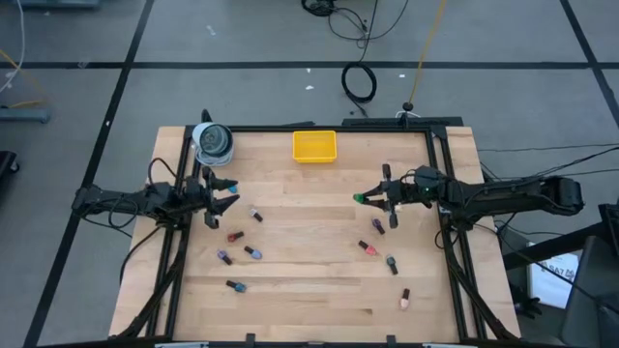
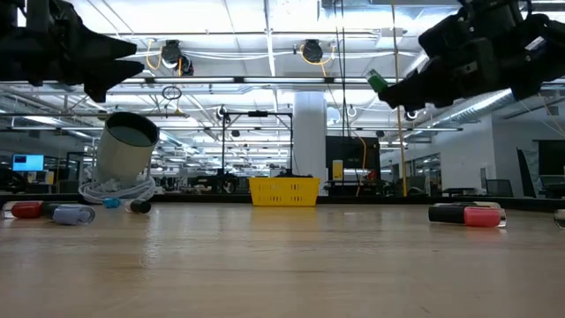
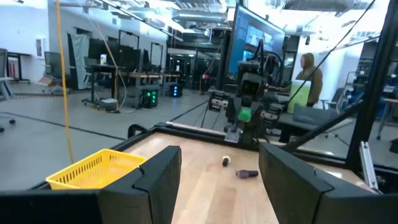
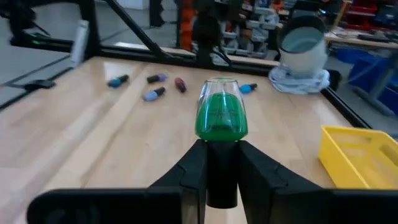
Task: Pick & Place Nail Polish
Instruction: Put the green nail polish bottle into the yellow bin
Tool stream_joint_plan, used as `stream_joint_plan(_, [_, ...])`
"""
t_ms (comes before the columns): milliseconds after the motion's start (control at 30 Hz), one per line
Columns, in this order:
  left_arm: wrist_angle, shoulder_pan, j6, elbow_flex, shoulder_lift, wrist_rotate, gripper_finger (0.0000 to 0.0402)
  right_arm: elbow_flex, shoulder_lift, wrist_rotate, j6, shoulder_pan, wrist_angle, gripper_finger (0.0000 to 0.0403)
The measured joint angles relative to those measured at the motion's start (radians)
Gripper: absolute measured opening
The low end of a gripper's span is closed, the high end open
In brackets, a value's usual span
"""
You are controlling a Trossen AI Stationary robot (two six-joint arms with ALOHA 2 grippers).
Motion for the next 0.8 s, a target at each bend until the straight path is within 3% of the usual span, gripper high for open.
stream_joint_plan(200, [0.040, 0.000, -0.061, 0.000, 0.007, -0.029, 0.0214, -0.002, 0.065, 0.061, -0.030, 0.000, 0.062, 0.0051])
stream_joint_plan(333, [0.131, 0.000, -0.127, 0.001, 0.102, -0.057, 0.0214, 0.008, 0.119, 0.083, -0.060, 0.002, 0.139, 0.0051])
stream_joint_plan(633, [0.455, 0.001, -0.190, 0.050, 0.596, -0.056, 0.0214, 0.099, 0.241, 0.250, -0.225, 0.057, 0.137, 0.0051])
stream_joint_plan(800, [0.480, 0.007, -0.291, 0.180, 0.844, -0.050, 0.0214, 0.135, 0.294, 0.318, -0.342, 0.100, 0.134, 0.0051])
